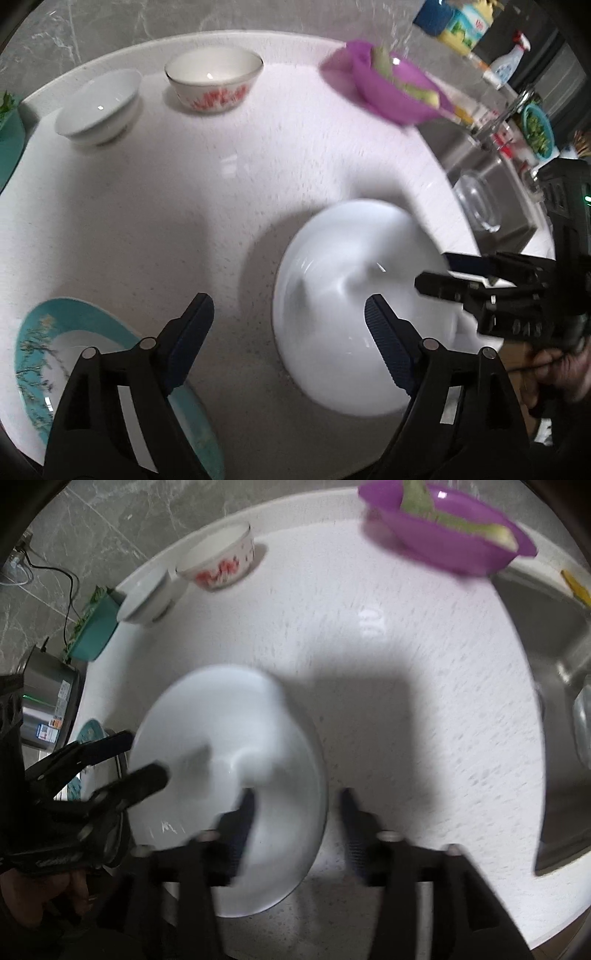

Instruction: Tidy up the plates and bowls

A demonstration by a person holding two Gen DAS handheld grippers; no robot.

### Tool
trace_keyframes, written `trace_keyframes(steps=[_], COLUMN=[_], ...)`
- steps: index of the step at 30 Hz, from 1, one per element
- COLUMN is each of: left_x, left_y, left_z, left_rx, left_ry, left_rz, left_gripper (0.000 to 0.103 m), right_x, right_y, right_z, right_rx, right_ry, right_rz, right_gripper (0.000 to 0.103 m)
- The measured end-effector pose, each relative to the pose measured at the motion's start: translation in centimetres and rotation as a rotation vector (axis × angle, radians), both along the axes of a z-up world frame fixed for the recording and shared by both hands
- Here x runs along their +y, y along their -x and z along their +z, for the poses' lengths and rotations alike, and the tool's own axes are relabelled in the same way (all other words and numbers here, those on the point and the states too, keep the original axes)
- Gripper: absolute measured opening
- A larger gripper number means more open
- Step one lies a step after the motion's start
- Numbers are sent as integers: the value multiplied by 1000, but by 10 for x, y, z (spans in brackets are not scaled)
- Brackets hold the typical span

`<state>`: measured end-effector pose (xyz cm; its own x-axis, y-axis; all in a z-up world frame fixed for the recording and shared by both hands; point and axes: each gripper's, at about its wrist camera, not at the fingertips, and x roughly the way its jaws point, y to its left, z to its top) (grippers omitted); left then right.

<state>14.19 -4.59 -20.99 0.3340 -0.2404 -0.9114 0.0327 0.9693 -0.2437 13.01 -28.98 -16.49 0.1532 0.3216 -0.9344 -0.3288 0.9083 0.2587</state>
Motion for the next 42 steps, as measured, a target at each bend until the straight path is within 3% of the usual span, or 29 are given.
trace_keyframes(steps=[3,6,8,12,16,19,25,29,35,41,42], left_x=[26,68,103,174,232,259,276,282,282,277,274], left_y=[-4,-17,-34,-78,-124,-144,-161,-163,-175,-189,-190], left_z=[29,57,67,72,58,42,-1,-23,-36,-50,-51], left_rx=[-27,-69,-77,-75,-57,-25,47,75,86,116,113], left_ry=[24,19,-21,-133,-196,-181,-128,-105,-136,-165,-159], left_rz=[19,35,53,116,211,286,349,380,407,394,386], left_gripper=[95,102,102,102,102,102,102,102,100,78,70], right_x=[-1,12,34,105,186,244,322,331,344,353,353], right_y=[-13,-35,-52,-97,-152,-186,-214,-224,-233,-234,-234], right_z=[25,57,80,120,129,114,60,29,-6,-32,-36], right_rx=[-35,-89,-124,-148,-132,-58,13,40,91,123,132], right_ry=[-5,-49,-80,-147,-162,-167,-23,33,84,149,154], right_rz=[-5,11,54,168,254,310,430,445,478,500,497], right_gripper=[64,74,74,74,70,62,62,62,57,54,52])
